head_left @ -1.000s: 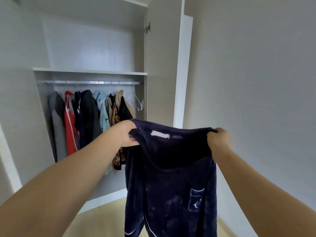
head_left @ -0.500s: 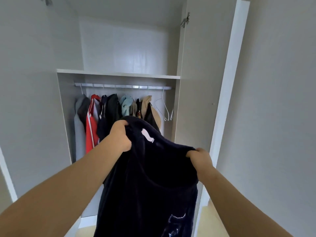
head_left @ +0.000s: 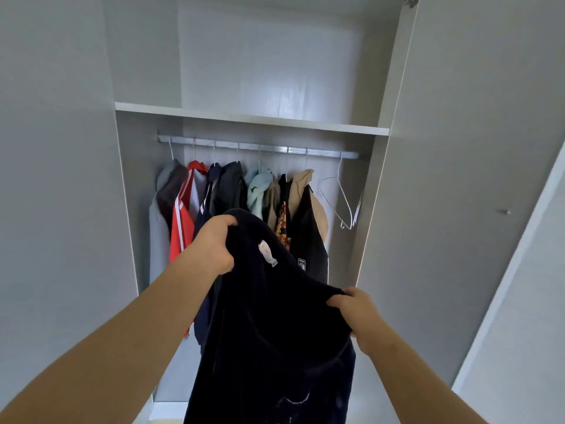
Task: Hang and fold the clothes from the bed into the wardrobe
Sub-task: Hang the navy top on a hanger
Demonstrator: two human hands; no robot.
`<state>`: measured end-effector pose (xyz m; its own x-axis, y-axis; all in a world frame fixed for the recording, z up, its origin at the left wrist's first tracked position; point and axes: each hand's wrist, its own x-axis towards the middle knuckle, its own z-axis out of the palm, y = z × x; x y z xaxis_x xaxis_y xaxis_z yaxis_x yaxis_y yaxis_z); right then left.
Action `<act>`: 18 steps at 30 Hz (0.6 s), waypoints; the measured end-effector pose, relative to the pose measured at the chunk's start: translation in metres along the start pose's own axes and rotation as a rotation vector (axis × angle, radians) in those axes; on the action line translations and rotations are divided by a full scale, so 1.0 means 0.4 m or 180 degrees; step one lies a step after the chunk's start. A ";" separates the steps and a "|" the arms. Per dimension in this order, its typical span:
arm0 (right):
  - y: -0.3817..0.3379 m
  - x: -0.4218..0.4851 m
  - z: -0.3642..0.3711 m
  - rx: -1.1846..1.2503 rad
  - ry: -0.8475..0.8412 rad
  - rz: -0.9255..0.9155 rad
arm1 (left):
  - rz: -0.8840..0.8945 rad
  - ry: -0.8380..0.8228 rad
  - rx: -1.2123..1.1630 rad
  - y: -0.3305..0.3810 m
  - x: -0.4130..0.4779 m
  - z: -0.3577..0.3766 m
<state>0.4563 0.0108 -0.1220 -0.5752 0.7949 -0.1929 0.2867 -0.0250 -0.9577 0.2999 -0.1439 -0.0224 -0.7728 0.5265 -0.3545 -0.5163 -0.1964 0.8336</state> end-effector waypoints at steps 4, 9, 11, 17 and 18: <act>-0.050 0.143 0.045 -0.0289 0.0038 -0.0029 | -0.0082 -0.0032 -0.0105 0.041 0.155 0.036; -0.119 0.304 0.088 -0.0201 -0.0004 0.0020 | -0.0095 -0.0148 -0.0289 0.084 0.331 0.075; -0.132 0.373 0.098 -0.0120 -0.0117 0.0056 | -0.0118 -0.0178 -0.0276 0.089 0.415 0.097; -0.146 0.533 0.075 0.0074 -0.0006 -0.0139 | -0.0228 -0.0225 -0.0178 0.073 0.584 0.214; -0.152 0.570 0.064 0.0066 0.0128 -0.0243 | -0.0223 -0.0249 -0.0188 0.070 0.610 0.240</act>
<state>0.2880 0.1782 -0.1132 -0.5635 0.8186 -0.1108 0.2270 0.0244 -0.9736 0.1323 0.0583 -0.0448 -0.7039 0.6032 -0.3751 -0.5908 -0.2040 0.7806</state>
